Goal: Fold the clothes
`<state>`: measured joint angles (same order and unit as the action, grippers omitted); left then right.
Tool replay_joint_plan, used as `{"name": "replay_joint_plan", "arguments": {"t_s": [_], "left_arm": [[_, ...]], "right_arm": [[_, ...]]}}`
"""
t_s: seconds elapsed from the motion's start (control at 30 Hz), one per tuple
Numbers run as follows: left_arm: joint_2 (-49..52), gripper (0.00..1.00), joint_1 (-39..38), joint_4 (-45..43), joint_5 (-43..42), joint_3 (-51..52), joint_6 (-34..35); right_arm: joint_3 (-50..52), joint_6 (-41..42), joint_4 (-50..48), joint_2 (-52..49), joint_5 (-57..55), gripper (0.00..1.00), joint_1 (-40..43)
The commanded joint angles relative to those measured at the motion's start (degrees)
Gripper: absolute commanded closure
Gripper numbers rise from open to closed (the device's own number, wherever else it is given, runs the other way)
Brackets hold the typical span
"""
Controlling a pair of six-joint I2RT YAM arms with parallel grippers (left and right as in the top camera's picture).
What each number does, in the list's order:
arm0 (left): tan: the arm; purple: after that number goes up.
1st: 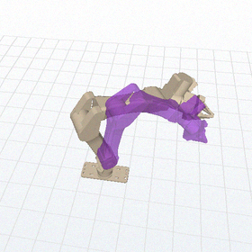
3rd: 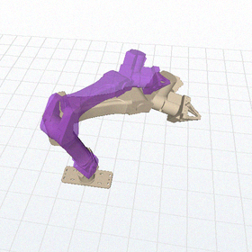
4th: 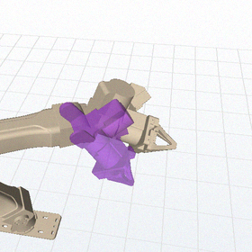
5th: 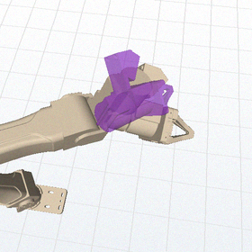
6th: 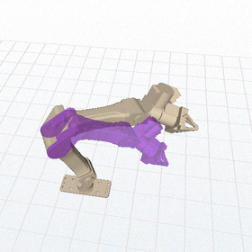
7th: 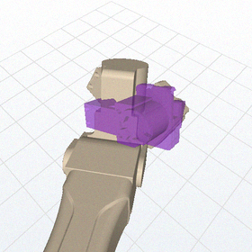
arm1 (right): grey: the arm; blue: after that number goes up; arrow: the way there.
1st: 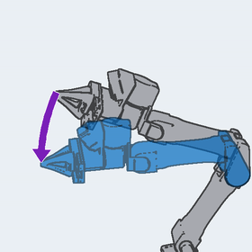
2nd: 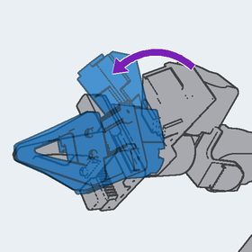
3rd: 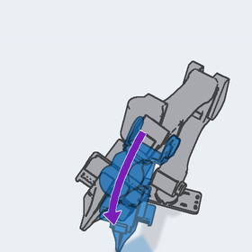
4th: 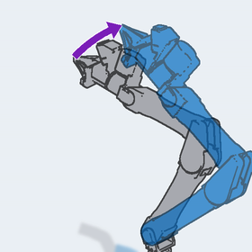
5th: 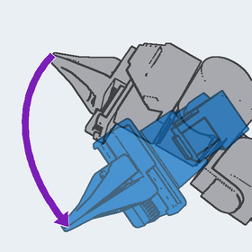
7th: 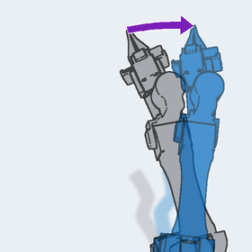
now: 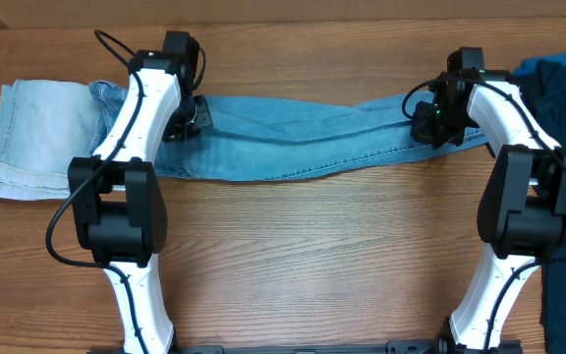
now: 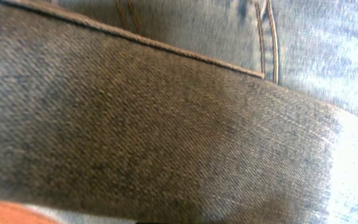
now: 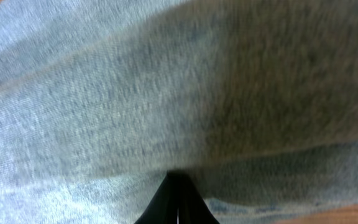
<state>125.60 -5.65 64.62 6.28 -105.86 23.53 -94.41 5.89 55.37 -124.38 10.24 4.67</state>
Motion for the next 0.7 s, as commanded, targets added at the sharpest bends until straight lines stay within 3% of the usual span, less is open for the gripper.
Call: {"name": "replay_joint_plan", "arguments": {"t_s": [0.0, 0.4, 0.57, 0.67], "left_arm": [[0.7, 0.96, -0.4, -2.4, 3.5, 0.9, -1.1], [0.7, 0.96, -0.3, -14.9, 4.7, 0.8, -3.4], [0.7, 0.90, 0.8, -19.8, 4.6, 0.2, -5.4], [0.5, 0.91, 2.3, -16.6, 4.7, -3.5, -7.3]], "right_arm": [[0.3, -0.4, -2.3, 0.1, 0.1, 0.96, -0.1], [0.3, 0.1, -16.8, 0.1, 0.2, 0.94, -0.1], [0.3, 2.9, -23.8, 0.1, 0.2, 0.73, -0.1], [-0.6, 2.8, -23.9, 0.2, 0.2, 0.69, -0.1]]}}
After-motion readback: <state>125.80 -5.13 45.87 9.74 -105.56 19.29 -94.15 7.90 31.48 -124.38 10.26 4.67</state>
